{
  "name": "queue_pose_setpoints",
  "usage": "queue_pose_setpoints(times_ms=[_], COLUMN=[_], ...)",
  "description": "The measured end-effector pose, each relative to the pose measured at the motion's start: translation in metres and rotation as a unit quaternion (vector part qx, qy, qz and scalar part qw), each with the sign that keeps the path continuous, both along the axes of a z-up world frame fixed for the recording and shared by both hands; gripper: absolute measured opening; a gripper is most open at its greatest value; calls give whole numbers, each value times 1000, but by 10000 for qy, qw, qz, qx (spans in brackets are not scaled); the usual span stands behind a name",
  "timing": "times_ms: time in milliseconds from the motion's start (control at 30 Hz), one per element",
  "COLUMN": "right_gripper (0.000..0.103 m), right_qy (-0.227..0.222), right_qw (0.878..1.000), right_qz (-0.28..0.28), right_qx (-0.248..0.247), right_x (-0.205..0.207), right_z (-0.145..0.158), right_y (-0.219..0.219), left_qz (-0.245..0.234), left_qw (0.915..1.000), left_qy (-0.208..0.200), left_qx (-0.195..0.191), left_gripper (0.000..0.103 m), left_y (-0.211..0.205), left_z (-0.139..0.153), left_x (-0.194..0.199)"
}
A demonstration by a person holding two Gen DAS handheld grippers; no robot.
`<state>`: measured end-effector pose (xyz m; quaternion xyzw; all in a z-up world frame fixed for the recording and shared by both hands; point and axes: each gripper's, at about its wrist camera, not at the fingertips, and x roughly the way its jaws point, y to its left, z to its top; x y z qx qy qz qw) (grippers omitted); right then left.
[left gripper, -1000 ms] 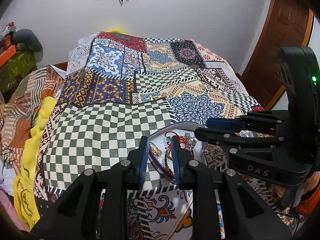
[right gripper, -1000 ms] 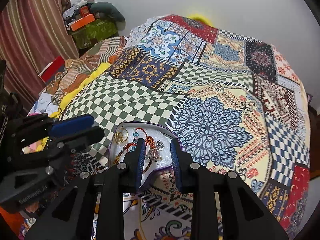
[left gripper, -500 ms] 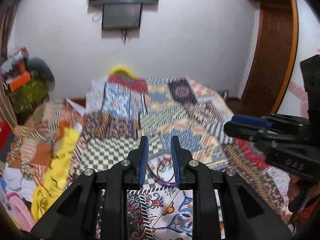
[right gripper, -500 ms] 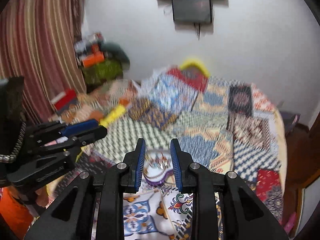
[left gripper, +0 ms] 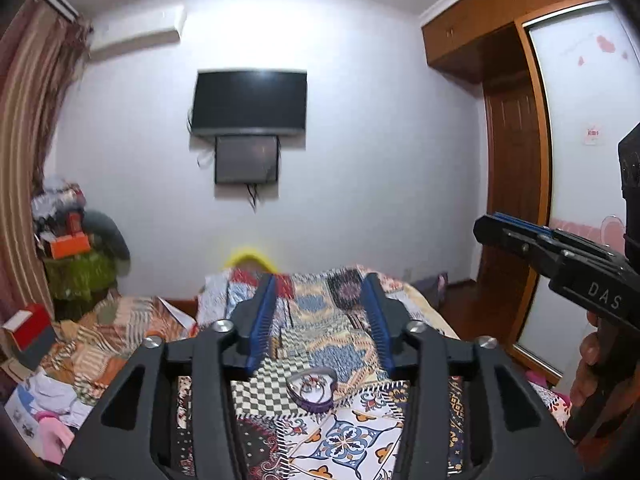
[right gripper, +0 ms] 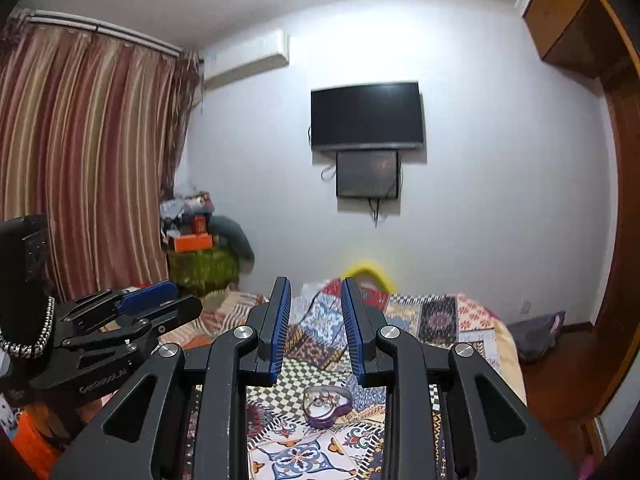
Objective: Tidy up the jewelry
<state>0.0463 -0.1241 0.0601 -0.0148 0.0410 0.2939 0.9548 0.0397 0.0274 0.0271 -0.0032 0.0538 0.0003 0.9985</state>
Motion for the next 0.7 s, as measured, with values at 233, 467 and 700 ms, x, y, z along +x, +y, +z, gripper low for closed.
queue_pose_setpoints(times_ms=[233,467,700], right_gripper=[79,100,100], right_qy=[-216,-195,-93], right_qw=[9989,9970,9971], right_qz=[-413,-740,-750], right_qx=[102,114,47], right_x=[-9,-13,-21], right_z=[-9,-14,-19], right_y=[3,0,-6], left_qz=[420,518,503], left_qw=[9984,9980,9984], left_qy=[-386,-350,-252], left_qx=[-20,-27,-73], left_gripper=[98,102,102], left_y=[-4,-6,-8], left_z=[1,-7,-11], left_x=[-28,-33,-36])
